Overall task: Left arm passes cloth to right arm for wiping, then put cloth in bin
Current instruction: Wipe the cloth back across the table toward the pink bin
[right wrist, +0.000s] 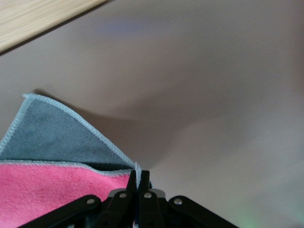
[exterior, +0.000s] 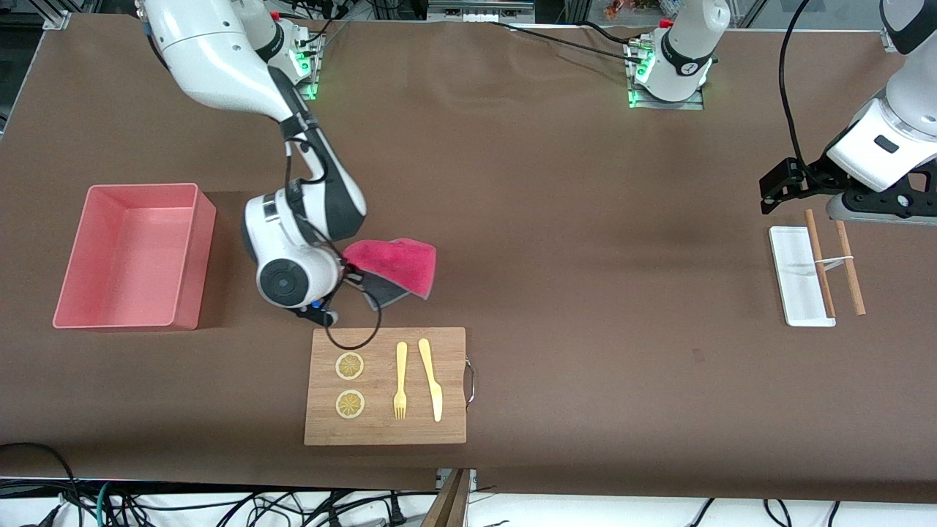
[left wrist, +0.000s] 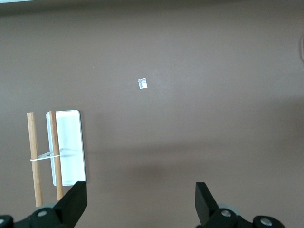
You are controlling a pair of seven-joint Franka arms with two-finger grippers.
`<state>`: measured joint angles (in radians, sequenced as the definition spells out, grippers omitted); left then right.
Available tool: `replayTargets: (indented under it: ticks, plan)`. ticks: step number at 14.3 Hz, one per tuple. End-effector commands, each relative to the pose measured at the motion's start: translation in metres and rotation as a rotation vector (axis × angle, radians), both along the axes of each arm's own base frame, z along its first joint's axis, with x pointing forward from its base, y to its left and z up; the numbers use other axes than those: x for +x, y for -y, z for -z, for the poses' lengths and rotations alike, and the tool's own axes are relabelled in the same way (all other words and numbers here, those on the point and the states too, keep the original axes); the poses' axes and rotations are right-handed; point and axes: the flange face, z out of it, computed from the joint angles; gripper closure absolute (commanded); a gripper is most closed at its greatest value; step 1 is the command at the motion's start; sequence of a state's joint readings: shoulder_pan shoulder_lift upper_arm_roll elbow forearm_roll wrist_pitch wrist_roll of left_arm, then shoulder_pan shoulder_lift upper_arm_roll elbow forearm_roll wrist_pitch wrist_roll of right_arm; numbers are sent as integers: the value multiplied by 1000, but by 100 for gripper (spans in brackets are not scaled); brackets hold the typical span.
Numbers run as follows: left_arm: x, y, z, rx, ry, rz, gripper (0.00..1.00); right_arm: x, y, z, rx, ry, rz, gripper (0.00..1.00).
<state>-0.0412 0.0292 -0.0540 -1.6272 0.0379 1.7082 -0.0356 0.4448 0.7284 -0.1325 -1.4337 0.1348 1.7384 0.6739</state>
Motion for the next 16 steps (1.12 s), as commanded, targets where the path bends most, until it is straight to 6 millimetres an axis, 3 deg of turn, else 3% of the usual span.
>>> replayTargets:
  ticks: [1, 6, 9, 10, 12, 15, 16]
  plan:
    - [-2, 1, -3, -11, 9, -6, 0, 2, 44, -3, -3, -45, -70, 100]
    - [-20, 4, -11, -7, 15, -2, 0, 15, 127, 0, 32, -68, -164, 100]
    - [-21, 2, -10, -6, 9, 6, 0, 21, 162, -11, 51, -74, -233, 100]
    - [-20, -3, -8, -5, 4, 0, 0, 23, 171, -24, 67, -69, -254, 100]
    - [-22, -12, 1, -2, -52, -16, 0, 26, 172, -52, 76, -61, -268, 100]
    - [-24, -4, 4, -14, -92, -13, 0, 29, 171, -91, 65, -109, -280, 100]
    - [-24, -2, 4, -33, -93, -16, 0, 28, 175, -112, 77, -114, -284, 100]
